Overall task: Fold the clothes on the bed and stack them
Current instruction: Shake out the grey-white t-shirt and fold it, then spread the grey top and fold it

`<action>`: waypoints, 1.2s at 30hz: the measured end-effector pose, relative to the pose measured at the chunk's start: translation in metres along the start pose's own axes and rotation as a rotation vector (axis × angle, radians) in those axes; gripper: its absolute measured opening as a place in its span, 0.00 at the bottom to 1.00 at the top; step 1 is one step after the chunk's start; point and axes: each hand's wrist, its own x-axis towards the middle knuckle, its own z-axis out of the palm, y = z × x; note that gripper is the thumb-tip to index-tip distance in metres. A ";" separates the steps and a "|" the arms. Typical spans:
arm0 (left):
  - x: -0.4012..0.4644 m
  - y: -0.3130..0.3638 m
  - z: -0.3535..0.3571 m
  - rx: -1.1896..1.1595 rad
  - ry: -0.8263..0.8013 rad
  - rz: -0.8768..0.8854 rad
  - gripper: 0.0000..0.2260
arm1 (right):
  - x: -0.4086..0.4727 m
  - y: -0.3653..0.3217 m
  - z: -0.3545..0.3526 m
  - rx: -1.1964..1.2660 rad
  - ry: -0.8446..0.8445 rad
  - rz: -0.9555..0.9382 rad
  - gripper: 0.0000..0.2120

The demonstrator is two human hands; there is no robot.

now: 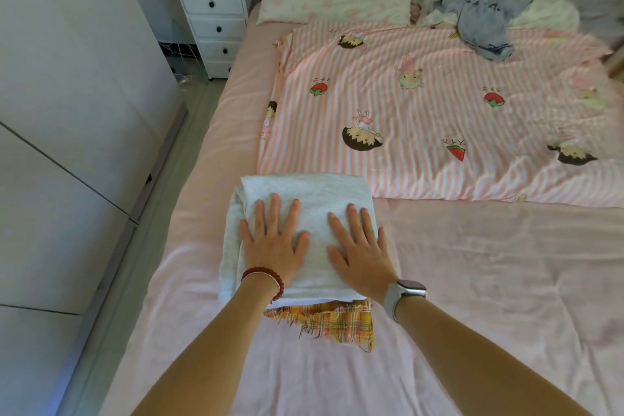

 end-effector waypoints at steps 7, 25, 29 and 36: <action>-0.016 0.009 -0.056 -0.050 0.002 0.003 0.24 | -0.028 -0.009 -0.053 0.202 0.162 0.013 0.22; -0.274 0.313 -0.019 -0.029 -0.089 0.405 0.21 | -0.443 0.191 -0.084 0.585 0.485 0.704 0.16; -0.345 0.431 0.007 -0.085 -0.114 0.526 0.21 | -0.573 0.272 -0.080 0.689 0.603 0.899 0.15; -0.454 0.632 0.050 -0.111 -0.199 0.794 0.20 | -0.756 0.376 -0.077 0.671 0.669 1.147 0.15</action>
